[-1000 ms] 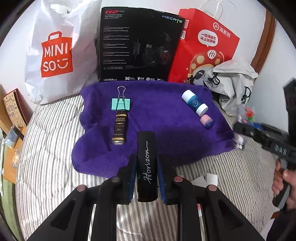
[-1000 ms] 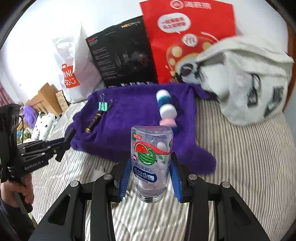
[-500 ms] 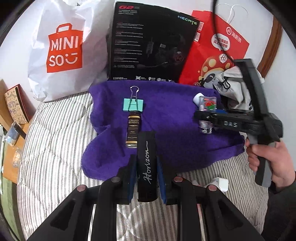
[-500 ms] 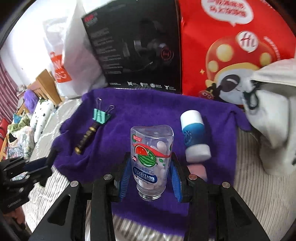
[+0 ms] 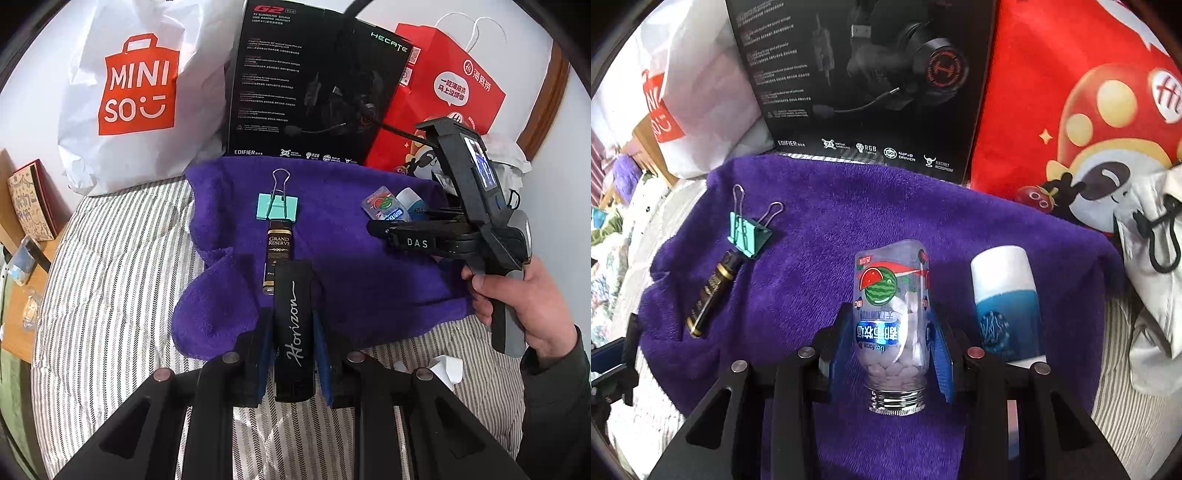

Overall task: Organize rigid objects
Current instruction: 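Place clear pill bottle on towel with right tool while left tool carries Horizon case, then lower the black Horizon case onto the towel and open the left tool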

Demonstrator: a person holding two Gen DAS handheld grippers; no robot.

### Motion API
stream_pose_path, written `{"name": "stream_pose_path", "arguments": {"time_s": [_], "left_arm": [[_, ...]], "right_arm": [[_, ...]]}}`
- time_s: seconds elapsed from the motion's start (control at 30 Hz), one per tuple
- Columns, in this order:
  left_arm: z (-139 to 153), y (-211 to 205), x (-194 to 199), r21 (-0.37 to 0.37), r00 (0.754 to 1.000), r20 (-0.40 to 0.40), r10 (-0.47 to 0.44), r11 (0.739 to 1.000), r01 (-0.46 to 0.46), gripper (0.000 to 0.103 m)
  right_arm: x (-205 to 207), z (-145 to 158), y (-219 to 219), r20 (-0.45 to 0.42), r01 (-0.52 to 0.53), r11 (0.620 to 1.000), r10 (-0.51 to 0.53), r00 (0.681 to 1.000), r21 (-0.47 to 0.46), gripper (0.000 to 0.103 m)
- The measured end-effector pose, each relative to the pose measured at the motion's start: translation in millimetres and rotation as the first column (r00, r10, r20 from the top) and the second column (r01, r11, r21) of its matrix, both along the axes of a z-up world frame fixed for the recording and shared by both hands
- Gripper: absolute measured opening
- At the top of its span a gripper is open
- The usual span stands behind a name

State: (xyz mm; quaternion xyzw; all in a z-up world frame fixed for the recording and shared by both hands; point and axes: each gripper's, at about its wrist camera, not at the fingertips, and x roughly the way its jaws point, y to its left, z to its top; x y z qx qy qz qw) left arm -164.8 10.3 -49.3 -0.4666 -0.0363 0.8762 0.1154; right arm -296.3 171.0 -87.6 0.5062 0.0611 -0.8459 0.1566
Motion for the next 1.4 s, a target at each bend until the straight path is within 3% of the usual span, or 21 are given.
{"name": "stream_pose_path", "arguments": {"time_s": [0.37, 0.63, 0.83, 1.0, 1.13, 1.4], "left_arm": [[0.5, -2.7, 3.8, 0.001, 1.000, -0.001, 0.005, 1.000, -0.005, 0.021], [2.2, -5.6, 7.0, -0.006, 1.000, 0.000, 0.013, 1.000, -0.013, 0.021], [5.2, 0.4, 3.6, -0.015, 1.000, -0.005, 0.000, 1.000, 0.000, 0.021], [8.1, 15.1, -11.3, -0.021, 0.999, -0.015, -0.031, 0.999, 0.031, 0.021], [7.7, 29.2, -31.4, -0.023, 0.998, -0.016, -0.065, 0.998, 0.064, 0.021], [-10.2, 58.8, -80.6, -0.046, 0.993, 0.021, -0.118, 0.992, 0.119, 0.021]], "right_arm": [[2.8, -1.6, -6.5, -0.020, -0.059, 0.996, 0.060, 0.998, 0.072, 0.039], [6.3, -1.0, 4.3, 0.001, -0.091, 0.996, 0.091, 0.996, 0.020, 0.048], [9.4, 2.9, 9.2, 0.018, -0.078, 0.997, 0.078, 0.997, 0.002, 0.049], [35.3, 29.6, 20.4, -0.036, -0.049, 0.998, 0.048, 0.998, -0.031, 0.054], [57.7, 50.1, 41.0, -0.065, 0.000, 1.000, -0.002, 0.998, -0.023, 0.073], [111.7, 72.1, 89.2, -0.092, 0.085, 0.996, -0.087, 0.992, -0.025, 0.074]]}}
